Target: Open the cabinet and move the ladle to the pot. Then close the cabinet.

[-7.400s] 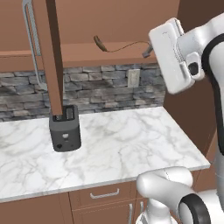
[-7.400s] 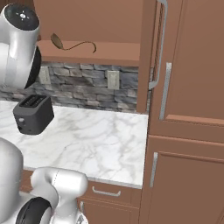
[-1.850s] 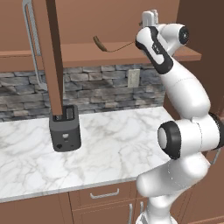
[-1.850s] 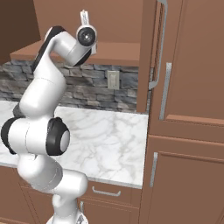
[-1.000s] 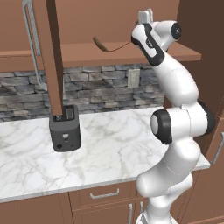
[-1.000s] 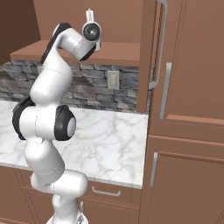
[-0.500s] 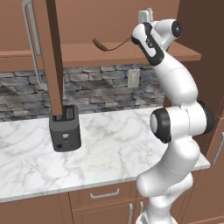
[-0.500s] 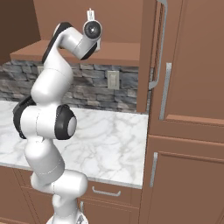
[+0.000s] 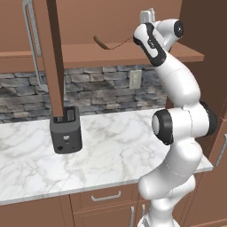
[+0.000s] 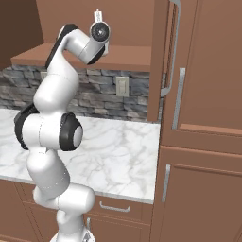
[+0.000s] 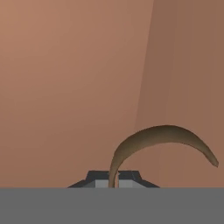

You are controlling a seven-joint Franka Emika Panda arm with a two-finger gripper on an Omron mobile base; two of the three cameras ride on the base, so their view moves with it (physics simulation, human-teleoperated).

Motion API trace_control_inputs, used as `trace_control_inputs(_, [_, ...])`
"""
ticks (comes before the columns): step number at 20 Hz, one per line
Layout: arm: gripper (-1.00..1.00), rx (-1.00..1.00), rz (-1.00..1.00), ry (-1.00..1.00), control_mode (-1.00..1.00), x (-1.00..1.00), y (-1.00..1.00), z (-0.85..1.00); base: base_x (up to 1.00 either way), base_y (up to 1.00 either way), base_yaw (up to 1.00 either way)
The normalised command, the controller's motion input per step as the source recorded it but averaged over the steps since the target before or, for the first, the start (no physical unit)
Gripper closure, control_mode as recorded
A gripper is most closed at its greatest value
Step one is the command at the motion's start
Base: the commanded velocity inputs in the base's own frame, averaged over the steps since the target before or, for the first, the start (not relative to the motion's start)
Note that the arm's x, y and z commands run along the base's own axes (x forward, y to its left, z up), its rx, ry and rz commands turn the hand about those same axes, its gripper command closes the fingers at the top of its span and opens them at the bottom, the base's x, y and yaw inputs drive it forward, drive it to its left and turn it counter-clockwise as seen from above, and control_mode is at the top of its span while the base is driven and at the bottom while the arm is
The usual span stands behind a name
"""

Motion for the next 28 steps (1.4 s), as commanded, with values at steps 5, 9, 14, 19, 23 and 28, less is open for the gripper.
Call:
trace_control_inputs(5, [1.00,0.01,-0.03,0.00,-1.00,-0.02,0.06,0.00,0.00,0.00,0.00])
trace_control_inputs(9, [1.00,-0.02,-0.05,-0.04,-1.00,-0.29,0.14,0.00,0.00,0.00,0.00])
trace_control_inputs(14, [1.00,0.00,-0.06,-0.01,-1.00,-0.54,0.04,0.05,0.00,0.00,0.00])
trace_control_inputs(19, [1.00,0.04,-0.06,0.03,-1.00,-0.54,0.00,0.11,0.00,0.00,0.00])
trace_control_inputs(23, [1.00,0.07,-0.09,0.07,-1.00,-0.56,0.00,0.10,0.00,0.00,0.00])
trace_control_inputs(28, [1.00,0.06,-0.10,0.06,-1.00,-0.71,0.00,0.01,0.00,0.00,0.00])
